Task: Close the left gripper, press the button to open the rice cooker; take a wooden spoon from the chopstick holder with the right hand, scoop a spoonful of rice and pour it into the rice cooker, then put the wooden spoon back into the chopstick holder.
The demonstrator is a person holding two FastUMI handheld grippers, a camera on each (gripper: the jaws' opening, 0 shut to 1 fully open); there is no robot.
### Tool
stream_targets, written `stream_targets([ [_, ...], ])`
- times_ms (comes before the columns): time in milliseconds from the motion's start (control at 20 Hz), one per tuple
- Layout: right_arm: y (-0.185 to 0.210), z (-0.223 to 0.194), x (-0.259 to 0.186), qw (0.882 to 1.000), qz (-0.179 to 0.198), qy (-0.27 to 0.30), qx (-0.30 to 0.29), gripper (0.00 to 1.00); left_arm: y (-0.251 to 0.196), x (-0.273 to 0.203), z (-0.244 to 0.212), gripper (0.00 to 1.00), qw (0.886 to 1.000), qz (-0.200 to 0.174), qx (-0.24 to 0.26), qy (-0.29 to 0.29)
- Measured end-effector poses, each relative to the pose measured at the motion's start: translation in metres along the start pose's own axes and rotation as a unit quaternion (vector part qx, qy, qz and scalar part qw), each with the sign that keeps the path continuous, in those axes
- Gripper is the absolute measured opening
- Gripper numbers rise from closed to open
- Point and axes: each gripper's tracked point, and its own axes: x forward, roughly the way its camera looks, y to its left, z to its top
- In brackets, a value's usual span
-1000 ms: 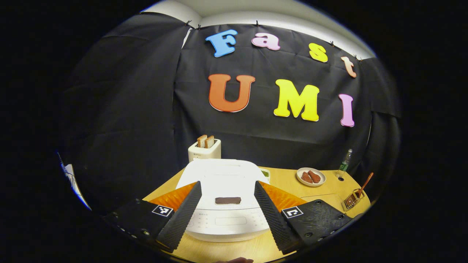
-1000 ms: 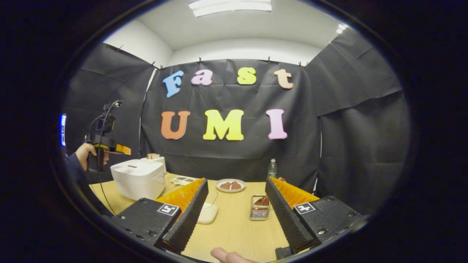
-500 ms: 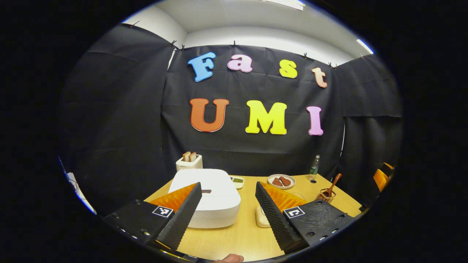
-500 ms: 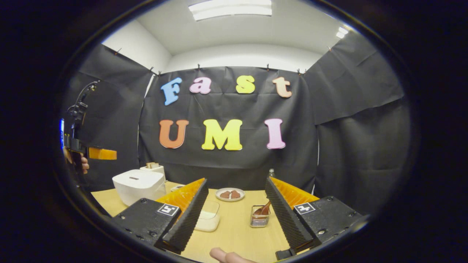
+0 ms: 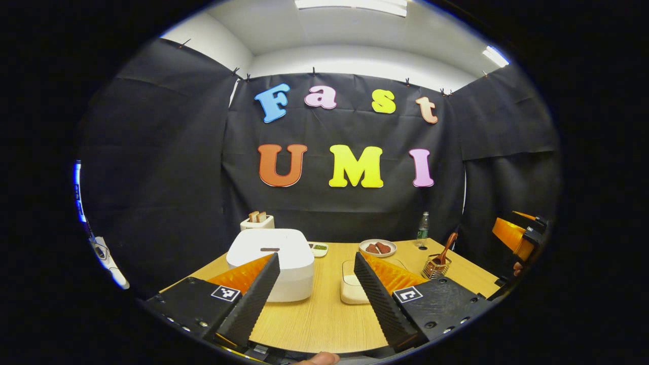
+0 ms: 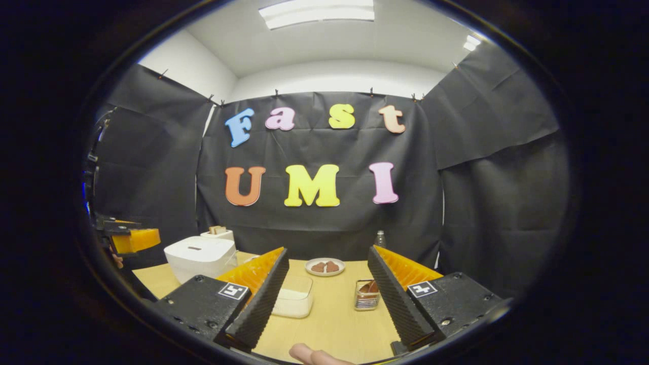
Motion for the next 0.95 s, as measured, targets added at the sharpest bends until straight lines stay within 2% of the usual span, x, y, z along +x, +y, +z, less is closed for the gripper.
stream_targets([
  [250,-0.011,-0.015,0.001,1.0,-0.009,0.017,0.0,0.98,-0.004,-0.015,-0.008,0.94,1.0,-0.004,-0.006,-0.02],
  [300,-0.012,-0.017,0.001,1.0,-0.011,0.019,0.003,0.94,-0.003,-0.017,-0.008,0.94,1.0,-0.002,-0.004,-0.02],
  [350,-0.015,-0.017,0.002,1.0,-0.013,0.019,0.005,0.98,-0.001,-0.018,-0.007,0.94,1.0,0.0,-0.004,-0.021],
  [600,-0.017,-0.023,0.002,1.0,-0.007,0.017,0.019,0.98,-0.005,-0.016,-0.011,0.94,1.0,-0.005,-0.007,-0.017],
  [650,-0.017,-0.025,0.001,1.0,-0.006,0.021,0.018,0.94,-0.005,-0.017,-0.011,0.94,1.0,-0.004,-0.007,-0.017],
  [700,-0.016,-0.026,0.002,1.0,-0.004,0.024,0.019,0.98,-0.005,-0.017,-0.011,0.94,1.0,-0.004,-0.007,-0.019],
  [950,-0.022,-0.027,0.001,0.999,-0.009,0.026,0.021,0.98,-0.008,-0.021,-0.008,0.94,1.0,-0.006,0.001,-0.023],
])
